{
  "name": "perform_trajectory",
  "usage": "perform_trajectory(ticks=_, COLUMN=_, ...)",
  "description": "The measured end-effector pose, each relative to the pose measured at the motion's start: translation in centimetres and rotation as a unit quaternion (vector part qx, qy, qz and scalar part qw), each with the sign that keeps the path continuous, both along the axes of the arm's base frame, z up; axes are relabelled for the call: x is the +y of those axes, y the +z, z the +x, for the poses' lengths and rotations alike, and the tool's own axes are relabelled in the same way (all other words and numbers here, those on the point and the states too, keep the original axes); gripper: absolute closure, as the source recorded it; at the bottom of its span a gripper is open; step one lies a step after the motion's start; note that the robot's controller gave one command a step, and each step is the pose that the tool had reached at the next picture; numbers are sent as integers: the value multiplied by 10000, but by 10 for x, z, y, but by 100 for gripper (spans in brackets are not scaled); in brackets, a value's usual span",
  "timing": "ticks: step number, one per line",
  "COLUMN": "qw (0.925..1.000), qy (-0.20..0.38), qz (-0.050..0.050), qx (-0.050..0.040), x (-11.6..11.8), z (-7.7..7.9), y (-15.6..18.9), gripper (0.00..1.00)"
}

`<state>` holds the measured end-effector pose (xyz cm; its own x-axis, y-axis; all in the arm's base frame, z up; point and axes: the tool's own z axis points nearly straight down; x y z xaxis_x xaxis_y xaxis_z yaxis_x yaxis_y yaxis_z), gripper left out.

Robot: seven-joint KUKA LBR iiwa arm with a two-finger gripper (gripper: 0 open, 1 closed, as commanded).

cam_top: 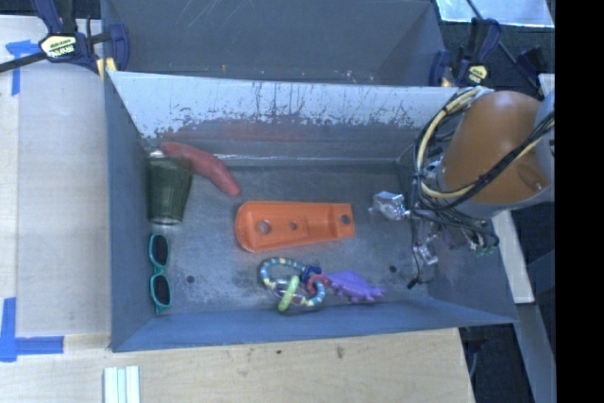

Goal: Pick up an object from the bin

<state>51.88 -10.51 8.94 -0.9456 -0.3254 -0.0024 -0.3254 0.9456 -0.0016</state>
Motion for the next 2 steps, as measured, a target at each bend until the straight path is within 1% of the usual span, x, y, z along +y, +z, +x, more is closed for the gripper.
perform_trajectory(ticks=1, qw=9935, qy=-1134, qz=-1, qx=-25, x=11, z=11, y=-4, gripper=0)
perform_trajectory(ticks=2, qw=9958, qy=-912, qz=-4, qx=-25, x=41, z=30, y=-10, gripper=0)
